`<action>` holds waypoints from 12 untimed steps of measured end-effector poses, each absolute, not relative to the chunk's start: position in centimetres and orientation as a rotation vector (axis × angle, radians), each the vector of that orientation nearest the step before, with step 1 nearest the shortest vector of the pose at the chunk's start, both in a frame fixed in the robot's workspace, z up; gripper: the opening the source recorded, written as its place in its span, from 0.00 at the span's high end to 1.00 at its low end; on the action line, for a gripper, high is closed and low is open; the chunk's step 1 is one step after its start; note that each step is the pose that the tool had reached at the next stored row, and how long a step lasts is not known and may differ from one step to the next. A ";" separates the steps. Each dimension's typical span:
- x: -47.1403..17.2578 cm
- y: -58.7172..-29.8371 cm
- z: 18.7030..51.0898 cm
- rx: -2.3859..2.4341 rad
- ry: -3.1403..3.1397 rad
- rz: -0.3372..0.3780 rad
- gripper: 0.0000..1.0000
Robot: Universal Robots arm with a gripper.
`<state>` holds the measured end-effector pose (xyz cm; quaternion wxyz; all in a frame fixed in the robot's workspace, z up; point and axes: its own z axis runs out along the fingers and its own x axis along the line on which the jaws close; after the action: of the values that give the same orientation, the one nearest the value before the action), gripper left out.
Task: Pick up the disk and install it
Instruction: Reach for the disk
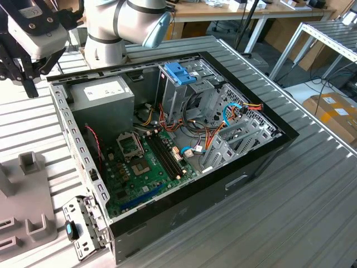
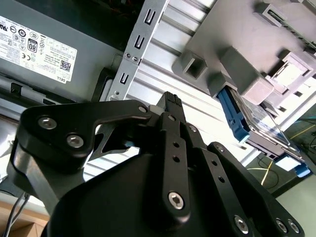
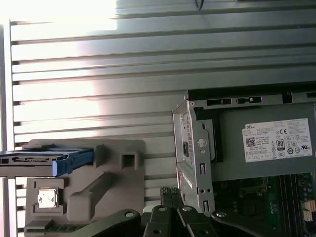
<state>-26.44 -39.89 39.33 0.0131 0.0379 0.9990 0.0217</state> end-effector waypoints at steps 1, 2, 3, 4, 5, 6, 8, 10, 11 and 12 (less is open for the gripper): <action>-26.5 -39.9 39.3 0.118 3.112 0.068 0.89; -26.6 -39.9 39.3 0.118 3.112 0.068 0.89; -26.7 -39.9 39.3 0.118 3.112 0.068 0.89; -26.8 -39.9 39.3 0.118 3.112 0.068 0.89; -26.8 -39.9 39.3 0.118 3.112 0.068 0.89; -26.9 -39.9 39.3 0.118 3.112 0.068 0.89; -27.1 -39.9 39.3 0.118 3.112 0.068 0.89; -27.3 -39.9 39.3 0.118 3.112 0.068 0.89; -27.3 -39.9 39.3 0.118 3.112 0.068 0.89; -27.5 -39.9 39.3 0.118 3.112 0.068 0.89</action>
<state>-27.46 -39.89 39.33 0.0131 0.0379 0.9990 0.0217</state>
